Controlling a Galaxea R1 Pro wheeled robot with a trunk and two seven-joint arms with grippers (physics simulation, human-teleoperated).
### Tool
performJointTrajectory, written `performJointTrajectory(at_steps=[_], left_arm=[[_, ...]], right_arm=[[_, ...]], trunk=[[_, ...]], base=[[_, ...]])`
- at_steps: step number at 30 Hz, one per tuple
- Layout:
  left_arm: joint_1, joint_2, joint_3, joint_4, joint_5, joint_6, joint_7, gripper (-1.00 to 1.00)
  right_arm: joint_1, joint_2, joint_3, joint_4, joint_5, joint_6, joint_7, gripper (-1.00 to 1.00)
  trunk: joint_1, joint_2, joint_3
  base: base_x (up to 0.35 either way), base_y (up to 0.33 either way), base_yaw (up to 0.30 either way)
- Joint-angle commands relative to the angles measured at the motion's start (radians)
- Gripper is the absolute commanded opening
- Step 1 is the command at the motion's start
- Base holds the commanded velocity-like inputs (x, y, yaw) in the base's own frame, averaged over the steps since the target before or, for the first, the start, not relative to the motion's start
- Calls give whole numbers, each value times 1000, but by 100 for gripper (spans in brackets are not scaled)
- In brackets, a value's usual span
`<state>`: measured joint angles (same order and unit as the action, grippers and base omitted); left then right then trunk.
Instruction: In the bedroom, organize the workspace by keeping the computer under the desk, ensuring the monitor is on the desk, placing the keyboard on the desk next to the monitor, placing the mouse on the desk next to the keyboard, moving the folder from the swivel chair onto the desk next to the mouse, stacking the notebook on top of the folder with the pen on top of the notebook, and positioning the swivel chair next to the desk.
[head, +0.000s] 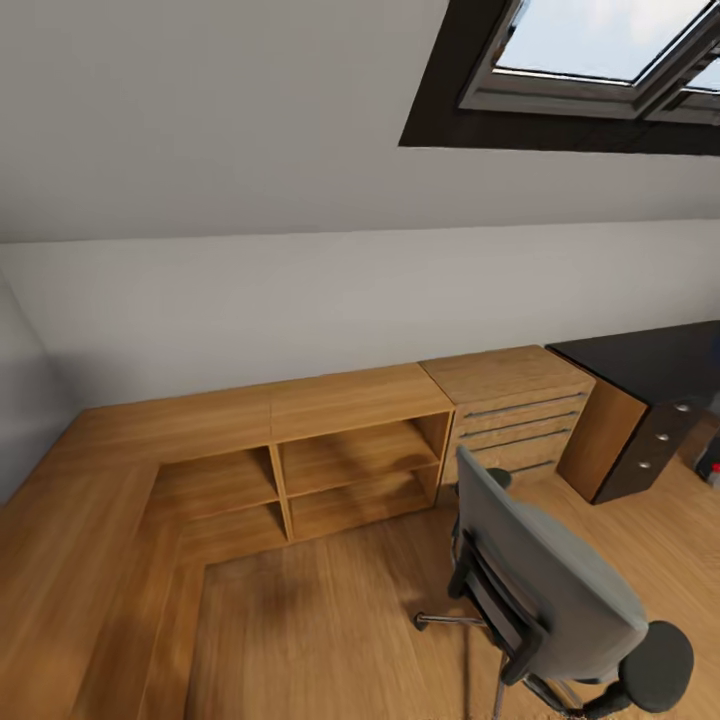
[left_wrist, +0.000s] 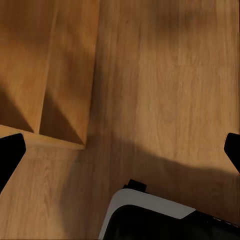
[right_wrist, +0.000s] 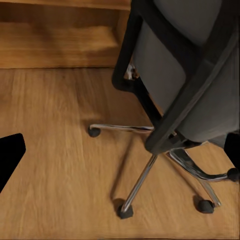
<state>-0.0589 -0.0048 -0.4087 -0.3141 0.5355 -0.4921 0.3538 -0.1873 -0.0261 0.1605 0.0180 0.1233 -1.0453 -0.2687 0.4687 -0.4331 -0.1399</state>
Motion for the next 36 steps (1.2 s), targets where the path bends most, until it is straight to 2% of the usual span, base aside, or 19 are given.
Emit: performJointTrajectory(at_steps=[1,36], left_arm=[[-1,0,-9,0,4,-3,8,100],[-1,0,-9,0,4,-5,8,100]], right_arm=[[-1,0,2,2,10,-2,-10,100],[-1,0,2,2,10,-2,-10,100]], trunk=[[1,-2,-2],[1,-2,-2]], base=[[0,0,-298],[0,0,-298]])
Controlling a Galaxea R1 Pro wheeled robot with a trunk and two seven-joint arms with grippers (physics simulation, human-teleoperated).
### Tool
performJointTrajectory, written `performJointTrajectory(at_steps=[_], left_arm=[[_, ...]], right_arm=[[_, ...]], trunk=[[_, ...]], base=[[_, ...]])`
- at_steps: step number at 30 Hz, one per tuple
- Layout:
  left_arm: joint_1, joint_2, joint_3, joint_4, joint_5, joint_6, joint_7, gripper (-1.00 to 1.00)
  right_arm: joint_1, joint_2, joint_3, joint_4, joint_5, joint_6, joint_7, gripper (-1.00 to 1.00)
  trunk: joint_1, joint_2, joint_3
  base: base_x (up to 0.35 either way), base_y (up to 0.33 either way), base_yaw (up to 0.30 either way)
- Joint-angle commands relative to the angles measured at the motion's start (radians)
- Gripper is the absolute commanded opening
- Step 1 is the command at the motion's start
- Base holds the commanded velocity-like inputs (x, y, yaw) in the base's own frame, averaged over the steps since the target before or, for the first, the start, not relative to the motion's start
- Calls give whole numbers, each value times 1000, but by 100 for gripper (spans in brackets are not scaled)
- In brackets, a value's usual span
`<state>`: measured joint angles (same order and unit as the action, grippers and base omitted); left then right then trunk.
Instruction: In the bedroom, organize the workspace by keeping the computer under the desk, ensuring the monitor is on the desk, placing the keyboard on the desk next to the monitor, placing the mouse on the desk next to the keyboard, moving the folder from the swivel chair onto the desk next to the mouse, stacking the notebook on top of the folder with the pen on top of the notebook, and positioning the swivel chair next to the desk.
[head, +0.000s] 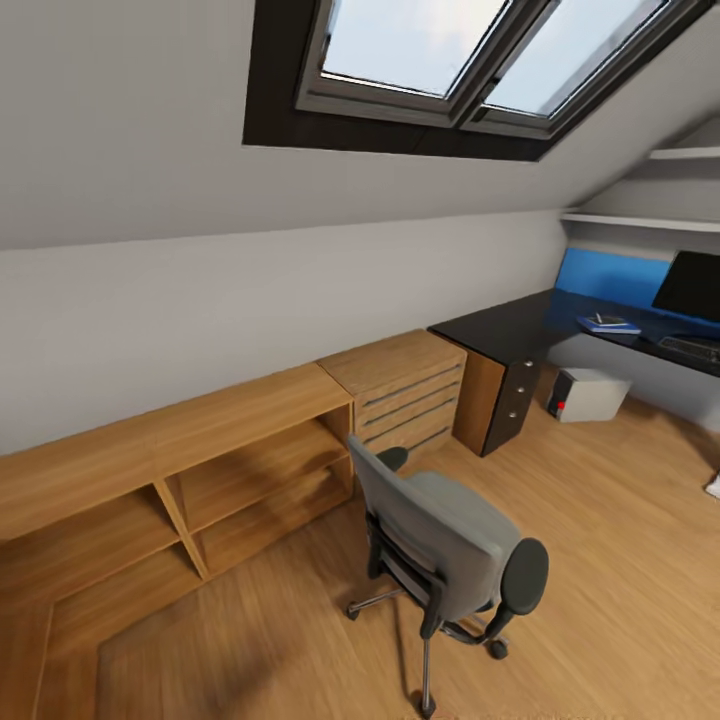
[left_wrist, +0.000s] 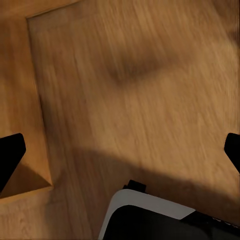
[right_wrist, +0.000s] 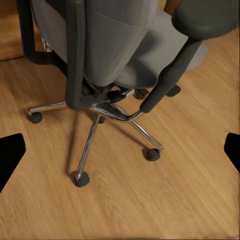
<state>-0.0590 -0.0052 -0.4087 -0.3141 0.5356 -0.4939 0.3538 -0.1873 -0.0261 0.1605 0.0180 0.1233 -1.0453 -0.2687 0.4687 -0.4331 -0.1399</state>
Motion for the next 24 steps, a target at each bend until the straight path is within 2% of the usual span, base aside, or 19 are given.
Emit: performJointTrajectory(at_steps=[1,15,24], left_arm=[[-1,1,-9,0,4,-3,8,100],[0,1,-9,-1,4,-3,8,100],[0,1,-9,0,3,-3,8,100]], right_arm=[[-1,0,2,2,10,-2,-10,100],[-1,0,2,2,10,-2,-10,100],[-1,0,2,2,10,-2,-10,100]], trunk=[[1,-2,-2],[1,-2,-2],[1,-2,-2]], base=[[0,0,-298],[0,3,-298],[6,128,-298]])
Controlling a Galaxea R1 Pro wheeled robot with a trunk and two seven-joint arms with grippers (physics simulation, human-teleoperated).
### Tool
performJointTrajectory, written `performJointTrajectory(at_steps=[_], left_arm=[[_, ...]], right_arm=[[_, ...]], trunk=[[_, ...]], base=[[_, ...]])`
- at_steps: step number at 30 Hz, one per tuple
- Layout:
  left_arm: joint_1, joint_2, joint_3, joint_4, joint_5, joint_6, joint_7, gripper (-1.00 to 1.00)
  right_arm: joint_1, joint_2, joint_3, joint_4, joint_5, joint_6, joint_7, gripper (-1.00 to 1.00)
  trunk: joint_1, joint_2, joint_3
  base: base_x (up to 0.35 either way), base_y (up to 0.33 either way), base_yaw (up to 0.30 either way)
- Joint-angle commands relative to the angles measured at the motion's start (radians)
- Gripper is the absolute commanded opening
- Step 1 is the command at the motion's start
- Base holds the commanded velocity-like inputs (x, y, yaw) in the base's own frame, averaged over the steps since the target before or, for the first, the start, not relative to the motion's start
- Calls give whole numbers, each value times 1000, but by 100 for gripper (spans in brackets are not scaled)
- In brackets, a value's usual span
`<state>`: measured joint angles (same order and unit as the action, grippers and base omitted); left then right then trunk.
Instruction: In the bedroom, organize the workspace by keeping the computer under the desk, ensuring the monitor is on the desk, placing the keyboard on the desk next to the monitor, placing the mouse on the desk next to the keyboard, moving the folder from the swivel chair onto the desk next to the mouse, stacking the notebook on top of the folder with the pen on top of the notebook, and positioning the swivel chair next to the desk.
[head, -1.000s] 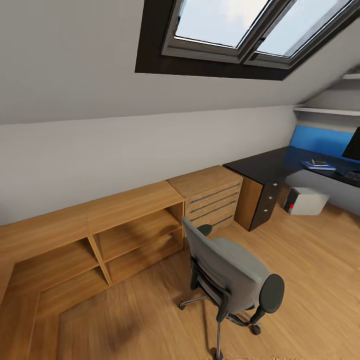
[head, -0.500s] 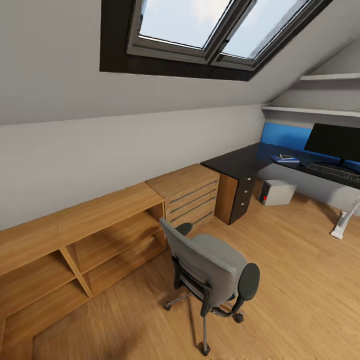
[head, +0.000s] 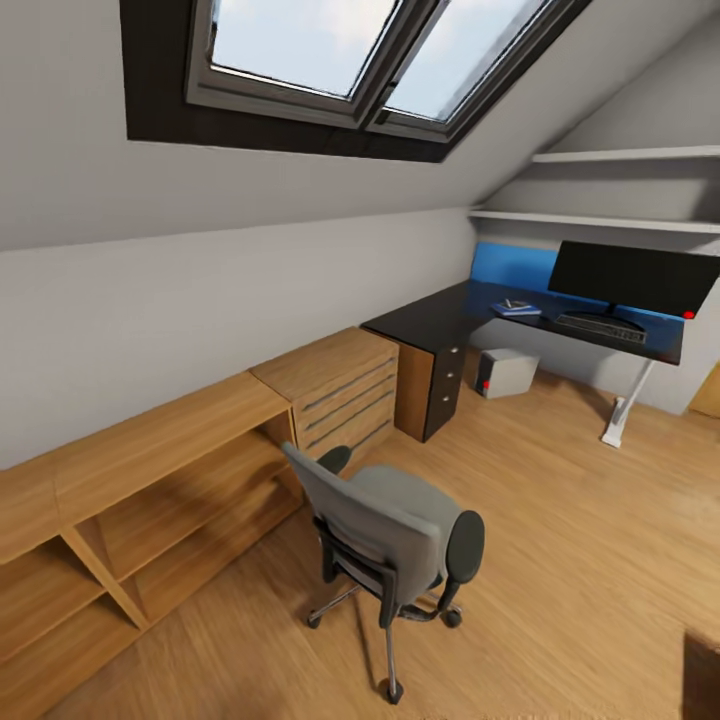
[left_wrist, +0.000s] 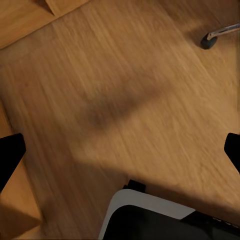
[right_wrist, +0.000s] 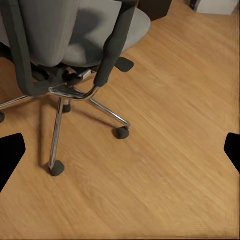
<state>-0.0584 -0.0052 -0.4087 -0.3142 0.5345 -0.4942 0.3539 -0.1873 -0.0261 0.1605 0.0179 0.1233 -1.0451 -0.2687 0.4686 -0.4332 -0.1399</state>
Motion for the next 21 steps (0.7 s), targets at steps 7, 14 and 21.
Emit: performJointTrajectory(at_steps=[7,14,21], left_arm=[[-1,1,-9,-1,4,-3,8,100],[-1,2,-9,0,5,-3,9,100],[-1,2,-9,0,5,-2,10,100]], right_arm=[[-1,0,2,2,10,-2,-10,100],[-1,0,2,2,10,-2,-10,100],[-1,0,2,2,10,-2,-10,100]], trunk=[[1,-2,-2],[1,-2,-2],[1,-2,-2]], base=[[140,221,-298],[58,65,-298],[6,6,-298]])
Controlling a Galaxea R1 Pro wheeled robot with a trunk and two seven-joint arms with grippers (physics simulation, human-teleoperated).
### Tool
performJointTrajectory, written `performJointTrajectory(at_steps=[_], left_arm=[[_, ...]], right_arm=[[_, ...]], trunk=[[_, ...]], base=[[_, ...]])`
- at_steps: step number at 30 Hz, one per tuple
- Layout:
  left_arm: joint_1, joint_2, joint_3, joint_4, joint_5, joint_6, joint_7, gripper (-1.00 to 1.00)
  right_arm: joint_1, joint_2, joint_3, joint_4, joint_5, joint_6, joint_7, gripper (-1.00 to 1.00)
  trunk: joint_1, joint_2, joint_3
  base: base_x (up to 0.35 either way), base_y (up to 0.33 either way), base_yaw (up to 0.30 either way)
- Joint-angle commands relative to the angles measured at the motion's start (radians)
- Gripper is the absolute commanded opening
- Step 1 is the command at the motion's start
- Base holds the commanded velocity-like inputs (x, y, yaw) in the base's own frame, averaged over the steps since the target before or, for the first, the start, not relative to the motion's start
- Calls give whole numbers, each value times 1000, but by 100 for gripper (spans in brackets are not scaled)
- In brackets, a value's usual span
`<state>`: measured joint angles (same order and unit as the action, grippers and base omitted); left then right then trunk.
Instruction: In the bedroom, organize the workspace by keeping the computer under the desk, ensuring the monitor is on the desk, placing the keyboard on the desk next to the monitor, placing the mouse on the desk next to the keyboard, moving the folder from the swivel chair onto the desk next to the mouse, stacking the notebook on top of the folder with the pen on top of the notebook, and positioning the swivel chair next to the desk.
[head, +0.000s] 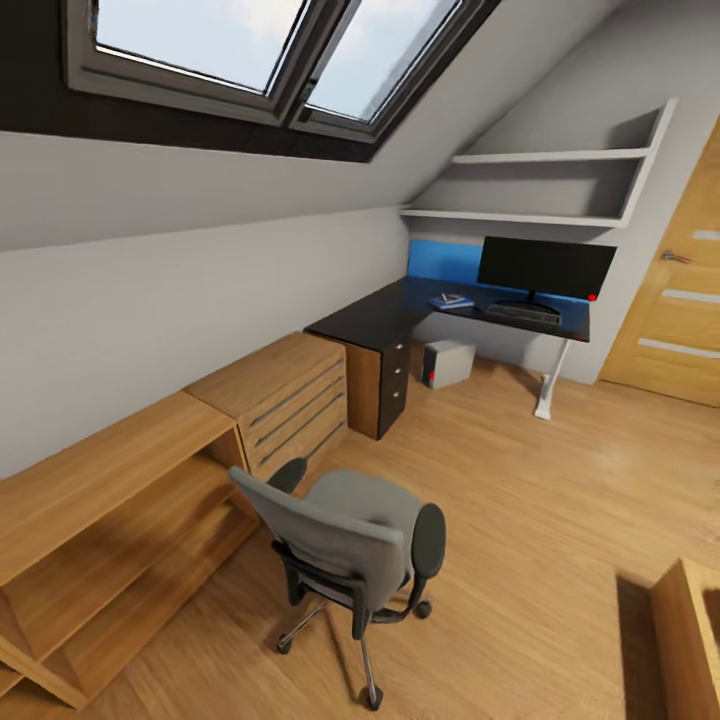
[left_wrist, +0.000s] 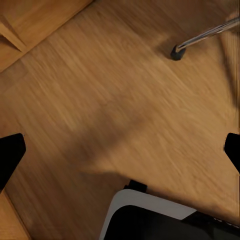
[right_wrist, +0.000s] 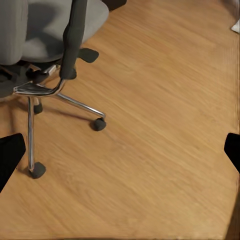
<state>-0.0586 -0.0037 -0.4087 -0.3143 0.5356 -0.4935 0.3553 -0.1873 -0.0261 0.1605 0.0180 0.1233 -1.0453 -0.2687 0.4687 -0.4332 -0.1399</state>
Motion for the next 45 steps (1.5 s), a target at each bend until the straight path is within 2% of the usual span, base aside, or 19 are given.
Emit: performJointTrajectory(at_steps=[1,16,28,41,45], left_arm=[[-1,1,-9,0,4,-3,8,100],[-1,0,-9,0,4,-3,7,100],[-1,0,-9,0,4,-4,8,100],[-1,-17,-9,-6,4,-6,18,100],[-1,-18,-9,-6,4,-5,18,100]], right_arm=[[-1,0,2,2,10,-2,-10,100],[-1,1,2,2,10,-2,-11,100],[-1,2,2,2,10,-2,-12,100],[-1,5,3,1,8,-2,-17,100],[-1,6,3,1,7,-2,-18,100]], trunk=[[1,-2,-2],[1,-2,-2],[1,-2,-2],[1,-2,-2],[16,-30,-14]], base=[[1,2,-298],[0,58,-264],[0,81,-21],[0,0,0],[0,0,0]])
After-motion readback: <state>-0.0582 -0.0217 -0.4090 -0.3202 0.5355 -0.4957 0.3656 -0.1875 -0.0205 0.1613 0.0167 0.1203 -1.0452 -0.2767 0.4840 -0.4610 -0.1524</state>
